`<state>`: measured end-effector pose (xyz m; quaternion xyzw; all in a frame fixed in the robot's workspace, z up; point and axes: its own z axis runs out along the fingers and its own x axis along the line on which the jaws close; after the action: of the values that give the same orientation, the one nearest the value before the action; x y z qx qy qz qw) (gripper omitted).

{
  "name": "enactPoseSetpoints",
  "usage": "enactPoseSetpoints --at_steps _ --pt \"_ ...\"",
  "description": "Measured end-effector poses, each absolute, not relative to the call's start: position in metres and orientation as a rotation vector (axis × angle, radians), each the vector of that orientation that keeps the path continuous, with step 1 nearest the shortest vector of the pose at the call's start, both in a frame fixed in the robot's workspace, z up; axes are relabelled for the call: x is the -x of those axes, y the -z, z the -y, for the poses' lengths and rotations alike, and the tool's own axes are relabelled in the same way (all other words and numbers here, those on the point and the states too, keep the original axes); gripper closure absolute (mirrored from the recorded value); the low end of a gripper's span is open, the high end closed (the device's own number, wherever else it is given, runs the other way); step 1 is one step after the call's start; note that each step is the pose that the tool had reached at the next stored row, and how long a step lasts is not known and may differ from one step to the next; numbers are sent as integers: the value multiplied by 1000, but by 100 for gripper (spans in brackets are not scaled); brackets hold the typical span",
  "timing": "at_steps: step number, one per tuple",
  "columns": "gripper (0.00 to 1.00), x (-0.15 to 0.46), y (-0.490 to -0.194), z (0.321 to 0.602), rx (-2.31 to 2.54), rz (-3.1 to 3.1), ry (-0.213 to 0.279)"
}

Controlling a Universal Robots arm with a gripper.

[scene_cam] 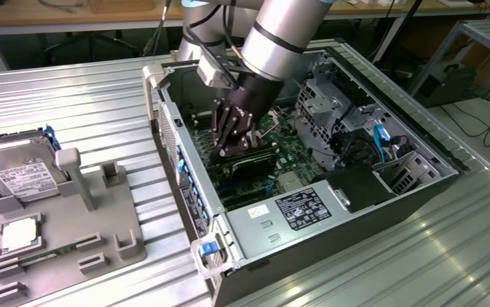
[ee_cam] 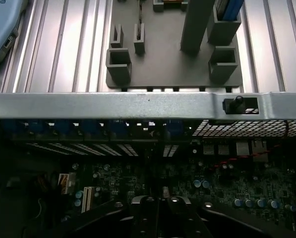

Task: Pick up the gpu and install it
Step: 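Press down on the gpu until it lock into place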

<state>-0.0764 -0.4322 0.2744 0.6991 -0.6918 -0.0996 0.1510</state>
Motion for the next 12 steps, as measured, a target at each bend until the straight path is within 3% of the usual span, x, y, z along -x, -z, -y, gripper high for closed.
enactPoseSetpoints --at_steps 12 --pt "89 82 -284 432 -2049 2025 213"
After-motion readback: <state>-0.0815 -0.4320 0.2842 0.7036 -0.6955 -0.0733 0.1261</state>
